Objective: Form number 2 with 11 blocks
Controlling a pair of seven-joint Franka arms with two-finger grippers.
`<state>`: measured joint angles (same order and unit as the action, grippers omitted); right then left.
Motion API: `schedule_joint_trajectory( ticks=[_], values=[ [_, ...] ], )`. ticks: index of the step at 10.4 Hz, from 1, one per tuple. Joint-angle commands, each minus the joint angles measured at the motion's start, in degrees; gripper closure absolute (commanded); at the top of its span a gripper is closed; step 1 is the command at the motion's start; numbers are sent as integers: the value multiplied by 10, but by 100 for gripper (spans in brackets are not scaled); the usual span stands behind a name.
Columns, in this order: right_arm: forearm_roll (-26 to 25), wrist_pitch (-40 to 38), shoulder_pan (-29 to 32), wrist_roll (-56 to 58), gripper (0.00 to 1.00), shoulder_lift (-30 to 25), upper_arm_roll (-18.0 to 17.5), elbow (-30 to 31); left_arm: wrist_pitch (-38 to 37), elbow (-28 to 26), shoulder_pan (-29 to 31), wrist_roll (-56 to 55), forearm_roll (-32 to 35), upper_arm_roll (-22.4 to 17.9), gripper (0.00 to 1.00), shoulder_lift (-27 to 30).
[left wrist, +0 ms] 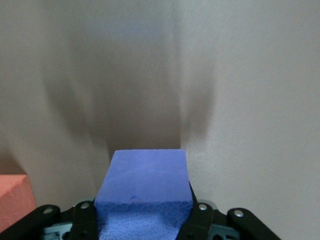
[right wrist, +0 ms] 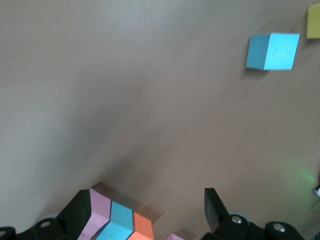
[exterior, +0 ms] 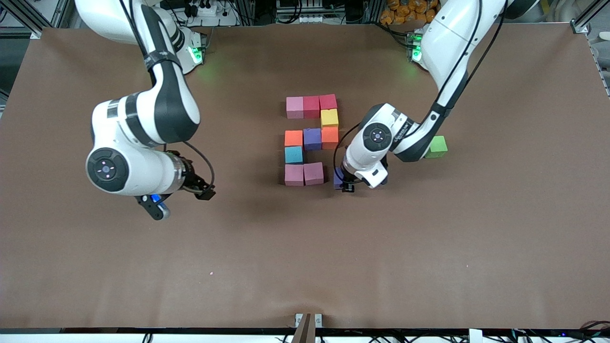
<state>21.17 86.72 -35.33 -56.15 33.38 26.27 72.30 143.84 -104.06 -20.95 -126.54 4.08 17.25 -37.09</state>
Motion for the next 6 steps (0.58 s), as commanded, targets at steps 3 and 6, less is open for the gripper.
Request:
schedule_joint_trajectory(
  ticks=[3, 6],
  values=[
    [-20, 1, 45, 83, 0, -13, -4, 17, 12, -4, -17, -22, -6, -6, 64, -3],
    [-37, 0, 47, 126, 0, -15, -2, 33, 12, -10, -22, -34, -5, -6, 64, -3]
  ],
)
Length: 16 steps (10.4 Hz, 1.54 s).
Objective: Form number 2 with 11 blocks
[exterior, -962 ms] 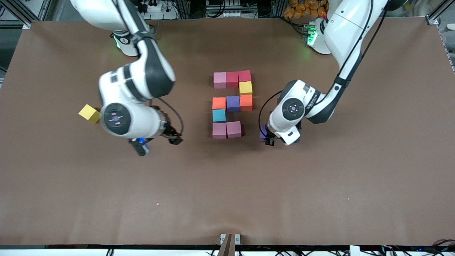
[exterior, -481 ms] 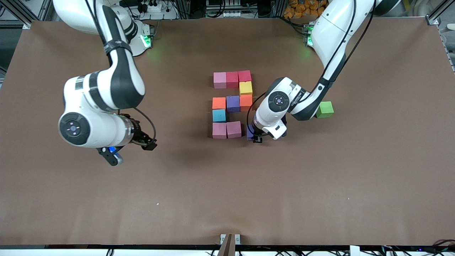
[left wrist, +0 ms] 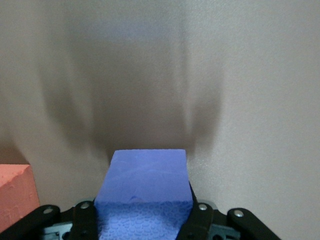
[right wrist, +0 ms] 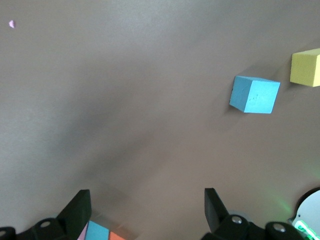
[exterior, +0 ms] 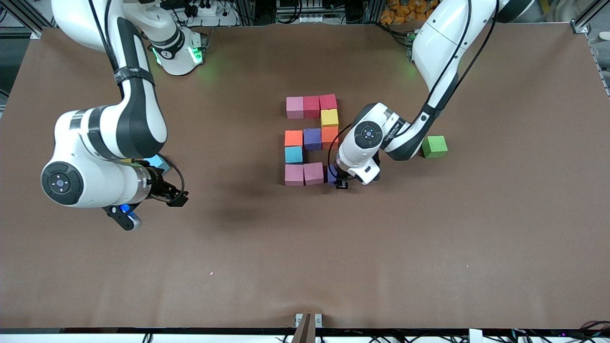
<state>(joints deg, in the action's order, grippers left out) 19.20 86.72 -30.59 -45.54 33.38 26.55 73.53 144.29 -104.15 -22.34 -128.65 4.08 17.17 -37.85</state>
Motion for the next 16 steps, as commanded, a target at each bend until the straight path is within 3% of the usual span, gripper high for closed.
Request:
schedule_joint_trajectory(
  ticks=[1, 3, 5, 6, 9, 11, 16],
  values=[
    [-21, 0, -3, 31, 0, -16, -5, 24, 7, -10, -9, -13, -5, -6, 64, 5],
    [-29, 5, 2, 47, 0, -25, -7, 36, 8, -9, -11, -13, -5, -6, 64, 5],
    [-29, 29, 17, 87, 0, -59, -12, 89, 8, -7, -17, -13, -5, -6, 64, 5],
    [-29, 50, 39, 104, 0, -85, -32, 121, 8, -4, -20, -13, -6, -6, 64, 4],
    [-141, 101, 137, 132, 0, -139, -168, 190, 20, -3, -20, -13, -6, -6, 64, -2],
    [-172, 124, 216, 182, 0, -177, -247, 237, 20, -2, -20, -13, -6, -6, 61, -2],
    [-175, 121, 268, 412, 0, -291, -265, 287, 20, 10, -20, -13, -4, -6, 55, -11]
  ],
)
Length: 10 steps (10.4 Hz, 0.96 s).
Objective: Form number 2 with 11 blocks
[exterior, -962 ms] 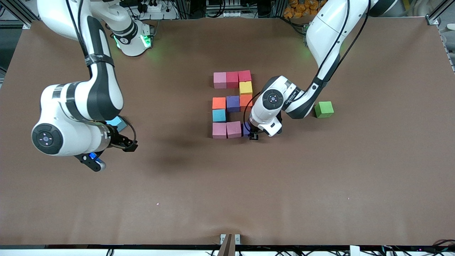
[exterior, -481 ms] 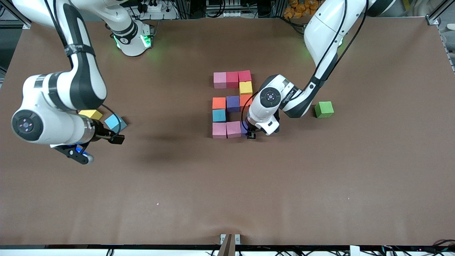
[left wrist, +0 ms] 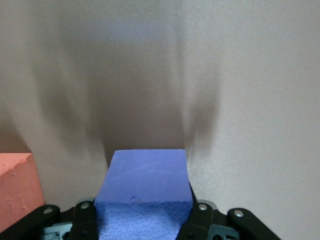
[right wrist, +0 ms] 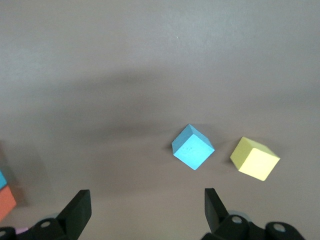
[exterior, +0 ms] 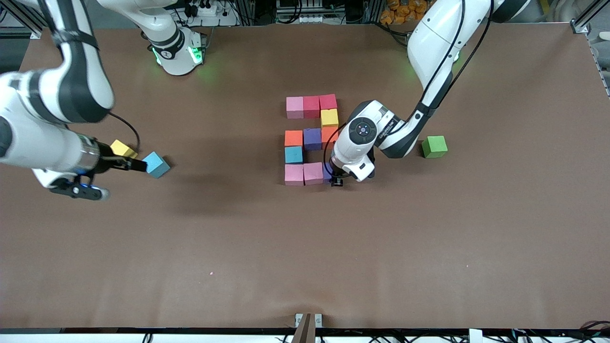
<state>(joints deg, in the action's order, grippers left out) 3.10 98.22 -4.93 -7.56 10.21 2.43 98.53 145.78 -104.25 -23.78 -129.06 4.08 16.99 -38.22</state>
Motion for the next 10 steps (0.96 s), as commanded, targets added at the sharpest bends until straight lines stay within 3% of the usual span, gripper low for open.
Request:
schedule_joint_trajectory(
  ticks=[1, 3, 4, 5, 8, 10],
  values=[
    [-29, 1, 12, 53, 0, -80, -27, 36, 6, 14, -6, -9, -3, -4, 54, -10],
    [-48, 1, 12, 74, 0, -115, -41, 34, 6, 14, -6, -8, -3, -5, 41, -11],
    [-52, -3, 11, 75, 0, -123, -43, 31, 6, 14, -6, -6, -2, -5, 14, -10],
    [-53, -28, 8, 79, 0, -123, -43, 12, 6, 14, -7, -5, 14, -5, 0, -10],
    [-53, -77, 14, 127, 0, -116, -37, -46, 6, 15, -6, -6, 30, -3, 0, -5],
    [-45, -104, 16, 185, 0, -101, -2, -105, 6, 15, -1, -8, 30, -2, 0, 0]
  ],
)
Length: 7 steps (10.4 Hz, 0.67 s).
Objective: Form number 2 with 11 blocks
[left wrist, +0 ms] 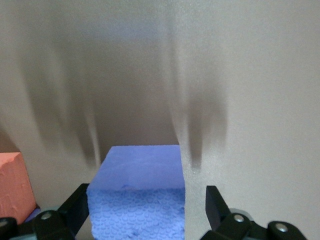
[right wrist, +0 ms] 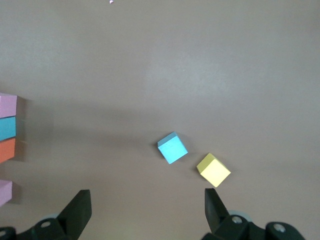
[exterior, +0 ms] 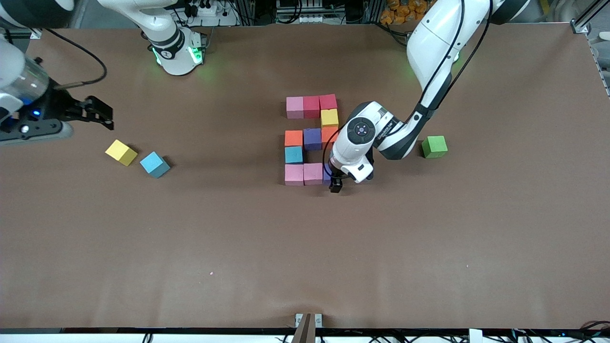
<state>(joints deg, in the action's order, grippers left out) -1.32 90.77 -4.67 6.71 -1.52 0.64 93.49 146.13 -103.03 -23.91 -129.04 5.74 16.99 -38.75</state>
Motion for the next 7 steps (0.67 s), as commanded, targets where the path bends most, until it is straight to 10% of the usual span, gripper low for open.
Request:
schedule_joint_trajectory(
  ticks=[1, 7],
  values=[
    [0, -51, 12, 47, 0, 30, 26, -90, 1, 3, -1, -8, 11, -2, 0, 15],
    [53, -35, 10, 45, 0, 28, 68, -101, -30, 10, 6, 25, 14, -1, 0, 76]
  ],
)
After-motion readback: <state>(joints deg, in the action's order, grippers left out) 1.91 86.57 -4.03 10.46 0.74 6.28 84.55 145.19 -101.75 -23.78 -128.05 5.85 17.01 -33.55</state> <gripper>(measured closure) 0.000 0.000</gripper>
